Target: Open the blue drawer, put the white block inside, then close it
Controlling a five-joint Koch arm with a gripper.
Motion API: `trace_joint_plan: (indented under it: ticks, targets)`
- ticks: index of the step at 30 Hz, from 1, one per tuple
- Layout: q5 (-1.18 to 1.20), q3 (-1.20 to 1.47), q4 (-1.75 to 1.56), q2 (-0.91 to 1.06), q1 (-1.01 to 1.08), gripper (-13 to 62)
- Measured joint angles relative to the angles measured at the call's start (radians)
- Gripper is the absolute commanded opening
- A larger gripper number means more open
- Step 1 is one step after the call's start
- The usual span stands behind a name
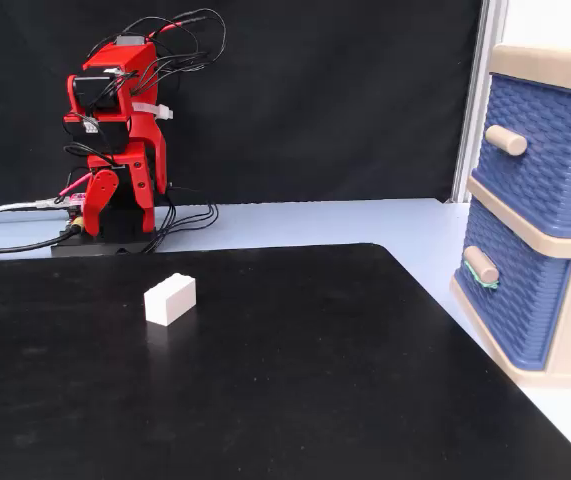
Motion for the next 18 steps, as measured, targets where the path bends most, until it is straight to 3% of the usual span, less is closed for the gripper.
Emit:
trace_joint_plan:
  ticks: [14, 18]
  targets:
    - [0.002, 0.000, 0.000, 0.000, 0.000, 34.0]
    - [-0.002, -0.133, 0.034, 0.000, -0.006, 33.8]
